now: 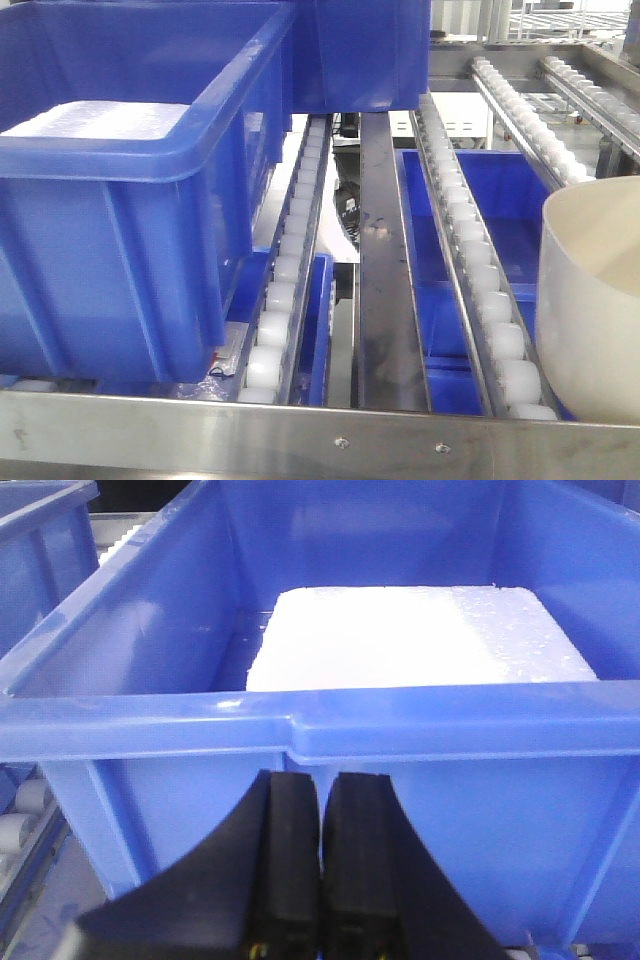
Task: Move white bin to right shelf second layer
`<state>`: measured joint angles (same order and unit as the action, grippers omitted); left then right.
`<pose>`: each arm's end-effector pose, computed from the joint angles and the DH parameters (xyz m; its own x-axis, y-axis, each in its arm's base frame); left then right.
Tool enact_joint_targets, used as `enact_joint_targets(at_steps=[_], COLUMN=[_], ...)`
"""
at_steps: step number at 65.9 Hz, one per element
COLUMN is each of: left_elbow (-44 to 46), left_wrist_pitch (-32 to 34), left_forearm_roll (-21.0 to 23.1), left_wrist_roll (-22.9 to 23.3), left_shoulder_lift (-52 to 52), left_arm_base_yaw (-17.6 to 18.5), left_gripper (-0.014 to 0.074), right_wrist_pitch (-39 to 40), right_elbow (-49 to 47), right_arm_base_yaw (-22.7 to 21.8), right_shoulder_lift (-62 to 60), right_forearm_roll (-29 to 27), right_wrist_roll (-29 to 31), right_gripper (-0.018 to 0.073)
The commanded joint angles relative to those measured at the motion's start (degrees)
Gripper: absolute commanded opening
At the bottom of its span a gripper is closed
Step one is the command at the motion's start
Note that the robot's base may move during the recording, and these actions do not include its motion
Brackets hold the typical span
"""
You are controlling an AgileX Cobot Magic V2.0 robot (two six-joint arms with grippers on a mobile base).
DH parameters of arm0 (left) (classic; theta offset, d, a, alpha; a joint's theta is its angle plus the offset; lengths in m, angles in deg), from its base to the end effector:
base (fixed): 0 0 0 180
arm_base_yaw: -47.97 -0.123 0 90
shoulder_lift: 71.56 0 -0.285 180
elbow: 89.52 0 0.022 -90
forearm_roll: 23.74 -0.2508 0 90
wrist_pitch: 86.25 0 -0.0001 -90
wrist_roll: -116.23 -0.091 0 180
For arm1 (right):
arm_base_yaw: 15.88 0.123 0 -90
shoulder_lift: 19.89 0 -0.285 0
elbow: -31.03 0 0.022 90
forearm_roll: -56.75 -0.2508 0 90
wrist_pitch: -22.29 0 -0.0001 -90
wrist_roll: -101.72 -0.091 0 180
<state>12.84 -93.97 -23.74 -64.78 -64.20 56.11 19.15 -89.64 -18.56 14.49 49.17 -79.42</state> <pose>0.0556 -0.0080 0.1989 -0.0445 0.0242 -0.9987 0.1424 0.9897 0.0176 0.1067 -0.0043 0.2788 -0.1113 0.1568 -0.9813 0.0571 0.9869 0.1512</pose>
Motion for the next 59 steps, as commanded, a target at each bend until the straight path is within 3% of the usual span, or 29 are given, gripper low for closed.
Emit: enact_joint_targets(at_steps=[1, 19, 32, 59], left_elbow=[-2.1, -2.1, -2.1, -2.1], left_wrist_pitch=[5.0, 5.0, 5.0, 5.0], left_forearm_roll=[0.0, 0.0, 0.0, 0.0], left_wrist_roll=[0.3, 0.3, 0.3, 0.3], left_shoulder_lift=[-0.9, -0.9, -0.9, -0.9], left_arm_base_yaw=[0.2, 0.2, 0.2, 0.2], left_gripper=[0.0085, 0.0085, 0.0085, 0.0085], right_wrist_pitch=[5.6, 10.7, 9.4, 0.8], right_elbow=[-1.2, 9.2, 15.9, 18.7], right_arm_base_yaw=[0.1, 0.1, 0.1, 0.4], right_shoulder_lift=[-0.3, -9.6, -18.8, -28.4], right_forearm_roll=[-0.1, 3.6, 4.3, 4.9], right_wrist_roll=[0.1, 0.2, 0.7, 2.6], right_gripper=[0.0048, 0.0048, 0.0048, 0.0048])
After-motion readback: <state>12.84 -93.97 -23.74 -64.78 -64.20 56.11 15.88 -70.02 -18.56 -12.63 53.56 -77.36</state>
